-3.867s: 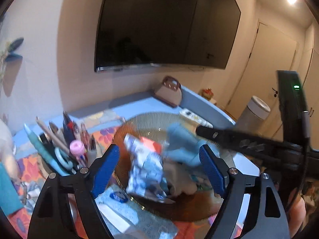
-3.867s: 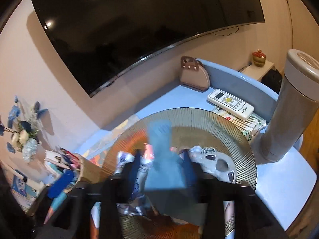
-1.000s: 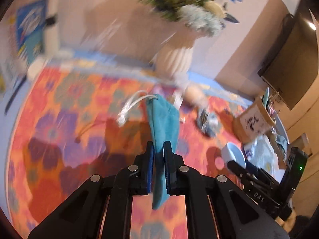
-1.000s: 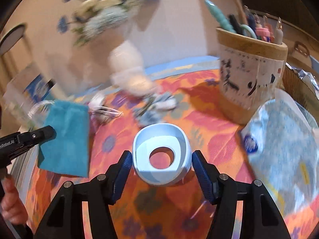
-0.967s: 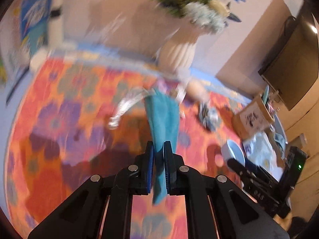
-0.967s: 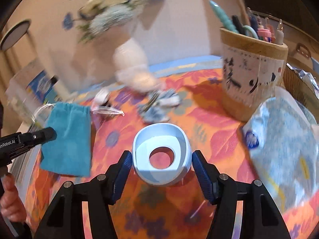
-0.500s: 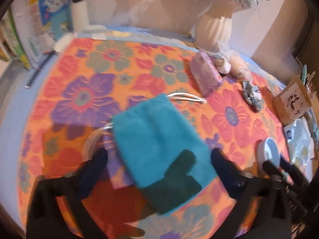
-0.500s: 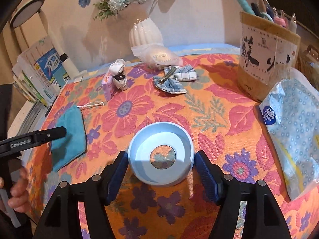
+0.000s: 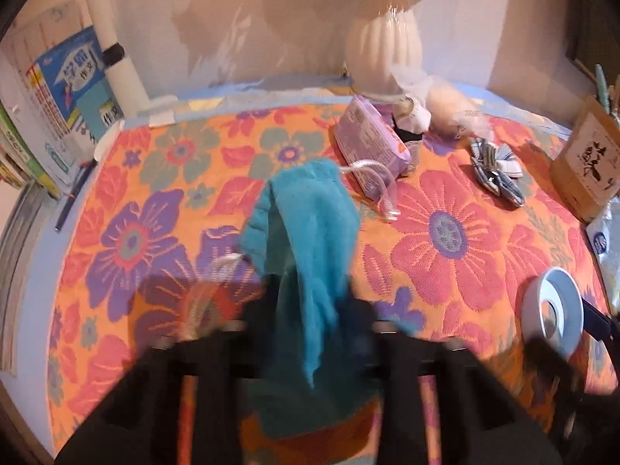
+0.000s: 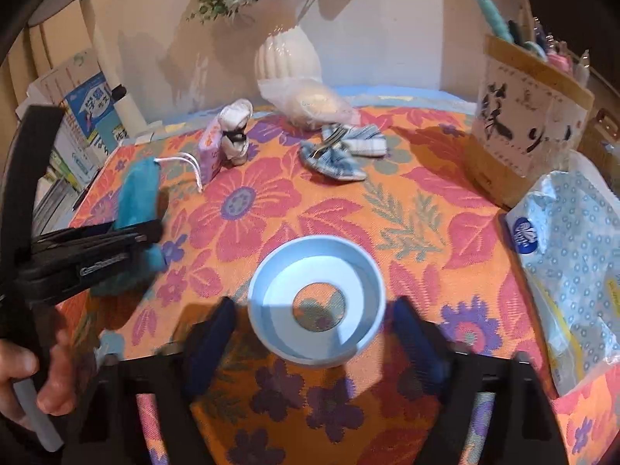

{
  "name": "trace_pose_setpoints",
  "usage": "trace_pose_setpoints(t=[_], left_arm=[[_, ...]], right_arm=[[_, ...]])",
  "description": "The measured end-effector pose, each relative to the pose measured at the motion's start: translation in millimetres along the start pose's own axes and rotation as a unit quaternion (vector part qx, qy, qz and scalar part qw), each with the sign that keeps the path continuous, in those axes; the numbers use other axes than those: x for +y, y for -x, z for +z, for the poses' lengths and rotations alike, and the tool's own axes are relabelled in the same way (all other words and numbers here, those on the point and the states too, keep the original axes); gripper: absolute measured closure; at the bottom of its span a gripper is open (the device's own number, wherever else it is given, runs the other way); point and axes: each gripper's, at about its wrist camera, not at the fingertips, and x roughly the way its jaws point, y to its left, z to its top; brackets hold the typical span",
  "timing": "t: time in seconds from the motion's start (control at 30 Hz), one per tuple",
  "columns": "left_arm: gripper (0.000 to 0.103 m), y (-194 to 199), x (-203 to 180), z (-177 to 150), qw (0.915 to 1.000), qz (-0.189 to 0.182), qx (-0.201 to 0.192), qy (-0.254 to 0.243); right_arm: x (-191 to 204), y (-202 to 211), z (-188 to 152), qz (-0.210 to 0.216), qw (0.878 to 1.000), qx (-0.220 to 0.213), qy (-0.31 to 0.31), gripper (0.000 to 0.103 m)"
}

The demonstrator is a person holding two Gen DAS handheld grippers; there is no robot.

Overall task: Organize soft objects
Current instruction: 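Carry the teal pouch and white cup to the glass plate and release both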

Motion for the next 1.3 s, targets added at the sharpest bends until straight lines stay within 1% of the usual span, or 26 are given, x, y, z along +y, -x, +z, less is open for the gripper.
trace_pose_setpoints(t=[0.03,0.1,0.17,0.23,0.33,0.4,0.47,0.57,0.67,0.7,0.77,0.83,0.87,0.93,0.97,1.07,1.1,1.17,1.2,1.3], left_arm=[[0.092,2.3,3.5,-1.2,0.9999,-0.01,-0.003,0.004],[0.094,11.4,13.0,-5.2,0.9981,-0.057,-0.01,0.02],[0.094,23.6,17.3,-8.3,0.9956,-0.086,-0.02,0.029],[0.094,42.2,14.1,-9.9,0.9942,-0.098,-0.033,0.03],[0.094,68.8,4.8,-3.6,0.9917,-0.113,-0.059,0.021],[0.094,82.1,-1.4,3.6,0.9897,-0.121,-0.075,0.014],[0.094,95.8,-10.0,14.9,0.9863,-0.137,-0.092,0.007],[0.094,117.7,-33.5,32.9,0.9793,-0.164,-0.118,-0.015],[0.094,141.3,-68.6,48.6,0.9701,-0.193,-0.141,-0.043],[0.094,146.8,-81.3,54.4,0.9669,-0.202,-0.147,-0.053],[0.094,156.4,-110.1,67.7,0.9601,-0.221,-0.154,-0.074],[0.094,160.4,-140.2,80.4,0.9534,-0.243,-0.153,-0.093],[0.094,161.2,-160.3,87.7,0.9488,-0.256,-0.152,-0.105],[0.094,161.8,-193.1,96.2,0.9426,-0.269,-0.152,-0.126],[0.094,159.8,-214.7,100.4,0.9389,-0.277,-0.148,-0.141],[0.094,148.7,-263.2,107.1,0.9312,-0.298,-0.13,-0.165],[0.094,142.9,-279.3,108.8,0.929,-0.303,-0.124,-0.173],[0.094,130.7,-304.0,111.0,0.9261,-0.312,-0.108,-0.181],[0.094,125.4,-312.6,111.5,0.9257,-0.315,-0.102,-0.183],[0.094,106.2,-338.0,112.7,0.9248,-0.32,-0.079,-0.191]], right_arm=[[-1.4,1.6,-0.3,0.0,1.0,-0.006,-0.002,0.038],[-2.7,4.2,-0.6,0.008,1.0,-0.013,-0.005,0.041],[-3.3,10.2,-0.6,0.011,1.0,-0.029,-0.006,0.042],[-4.8,20.1,-1.1,0.017,0.998,-0.054,-0.009,0.042],[-8.2,28.4,-0.3,0.03,0.997,-0.066,-0.019,0.042],[-14.2,36.7,3.2,0.044,0.996,-0.069,-0.038,0.042],[-18.9,48.3,8.6,0.051,0.994,-0.078,-0.052,0.042],[-29.5,79.1,23.9,0.046,0.99,-0.115,-0.062,0.042],[-43.9,116.8,37.9,0.022,0.985,-0.158,-0.068,0.042],[-52.5,133.2,43.7,0.007,0.982,-0.177,-0.07,0.042],[-66.3,152.8,50.7,-0.018,0.978,-0.196,-0.072,0.042],[-89.7,174.8,58.1,-0.062,0.971,-0.219,-0.078,0.041],[-99.9,181.7,60.9,-0.08,0.968,-0.223,-0.081,0.041],[-127.5,194.8,65.9,-0.118,0.961,-0.231,-0.098,0.041],[-139.8,198.8,66.5,-0.128,0.958,-0.233,-0.109,0.041],[-190.6,200.6,71.0,-0.151,0.951,-0.223,-0.15,0.041],[-199.7,201.5,70.9,-0.156,0.95,-0.22,-0.158,0.041],[-231.9,196.9,71.8,-0.165,0.945,-0.211,-0.189,0.04],[-241.7,196.1,70.2,-0.166,0.943,-0.207,-0.198,0.04],[-280.4,181.9,69.0,-0.159,0.94,-0.185,-0.239,0.039]])
